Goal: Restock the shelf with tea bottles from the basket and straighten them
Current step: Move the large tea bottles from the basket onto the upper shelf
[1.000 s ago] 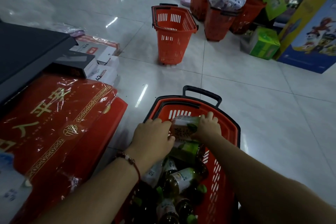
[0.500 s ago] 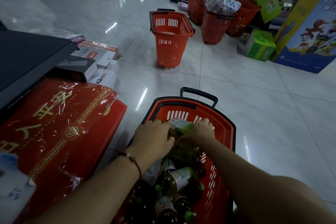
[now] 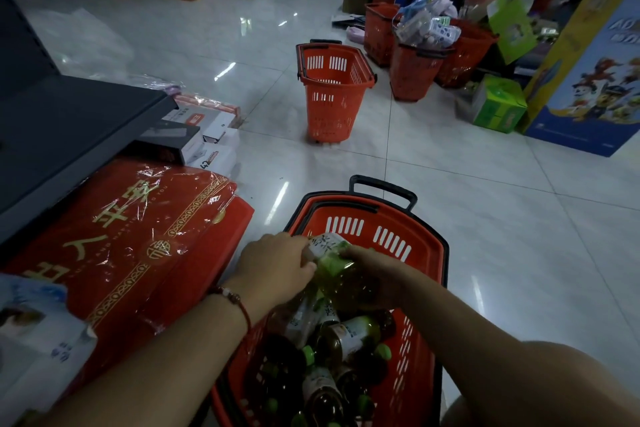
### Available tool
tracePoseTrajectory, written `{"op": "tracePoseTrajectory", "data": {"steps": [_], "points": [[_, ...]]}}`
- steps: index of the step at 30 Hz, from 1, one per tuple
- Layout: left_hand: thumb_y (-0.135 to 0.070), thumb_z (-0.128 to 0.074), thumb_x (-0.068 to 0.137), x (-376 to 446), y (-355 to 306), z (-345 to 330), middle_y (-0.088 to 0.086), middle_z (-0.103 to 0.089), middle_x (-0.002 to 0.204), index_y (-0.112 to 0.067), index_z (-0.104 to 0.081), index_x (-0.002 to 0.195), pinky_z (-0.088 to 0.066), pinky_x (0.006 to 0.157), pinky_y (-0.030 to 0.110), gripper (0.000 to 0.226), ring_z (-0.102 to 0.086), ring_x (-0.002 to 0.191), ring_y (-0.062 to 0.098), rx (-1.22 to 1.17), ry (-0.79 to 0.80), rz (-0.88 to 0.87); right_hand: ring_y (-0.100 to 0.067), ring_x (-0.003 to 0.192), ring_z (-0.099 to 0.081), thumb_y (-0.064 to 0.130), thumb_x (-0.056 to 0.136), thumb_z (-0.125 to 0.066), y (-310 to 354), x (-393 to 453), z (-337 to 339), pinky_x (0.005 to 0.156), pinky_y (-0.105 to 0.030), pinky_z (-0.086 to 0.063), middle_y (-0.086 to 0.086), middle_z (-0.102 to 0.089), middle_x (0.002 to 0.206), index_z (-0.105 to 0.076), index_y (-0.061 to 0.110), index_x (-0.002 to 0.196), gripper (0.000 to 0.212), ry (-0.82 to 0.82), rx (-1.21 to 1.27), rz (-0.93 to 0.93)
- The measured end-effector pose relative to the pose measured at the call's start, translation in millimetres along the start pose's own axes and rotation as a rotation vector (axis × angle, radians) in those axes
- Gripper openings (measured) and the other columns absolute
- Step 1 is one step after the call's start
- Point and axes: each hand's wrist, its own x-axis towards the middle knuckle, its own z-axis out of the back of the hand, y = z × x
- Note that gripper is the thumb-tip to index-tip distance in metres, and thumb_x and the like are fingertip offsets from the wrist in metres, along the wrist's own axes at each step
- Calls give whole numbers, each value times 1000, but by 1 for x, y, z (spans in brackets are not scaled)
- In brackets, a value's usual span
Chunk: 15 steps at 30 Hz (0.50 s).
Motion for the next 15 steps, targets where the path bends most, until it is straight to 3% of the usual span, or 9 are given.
{"op": "tracePoseTrajectory", "data": {"steps": [2, 6, 9, 11, 15], "points": [[-52, -49, 90, -6, 2, 6, -5, -61, 115, -29, -54, 125, -48, 77, 29, 43, -58, 101, 15, -6, -2, 14, -30, 90, -67, 45, 91, -63, 0, -8, -4, 67, -36, -56, -18, -67, 104, -51, 7, 124, 51, 35, 126, 27], [-57, -46, 90, -12, 9, 14, -5, -65, 112, -28, -61, 118, -50, 84, 32, 43, -61, 101, 16, -163, 20, 80, -32, 107, -67, 50, 83, -69, 9, -26, -9, 95, -43, -52, -18, -71, 115, -60, 8, 126, 61, 92, 279, 92], [-60, -42, 90, -13, 16, 20, -9, -70, 100, -31, -67, 104, -52, 90, 39, 41, -66, 94, 12, -595, 73, 158, -33, 110, -66, 48, 86, -67, 17, -51, -13, 99, -45, -51, -20, -71, 114, -62, 7, 119, 54, 104, 321, 200], [-59, -42, 92, -17, 12, 31, -2, -72, 100, -29, -66, 98, -51, 94, 43, 39, -67, 96, 18, -934, 98, 238, -33, 108, -67, 48, 86, -66, 19, -65, -16, 98, -46, -51, -20, -72, 112, -62, 8, 121, 53, 139, 314, 293], [-68, -46, 81, -23, 3, 56, 10, -70, 103, -33, -61, 104, -51, 94, 49, 45, -66, 97, 28, -1321, 104, 278, -33, 111, -67, 45, 86, -67, 15, -88, -24, 106, -49, -47, -18, -72, 115, -58, 13, 125, 52, 214, 255, 453]]}}
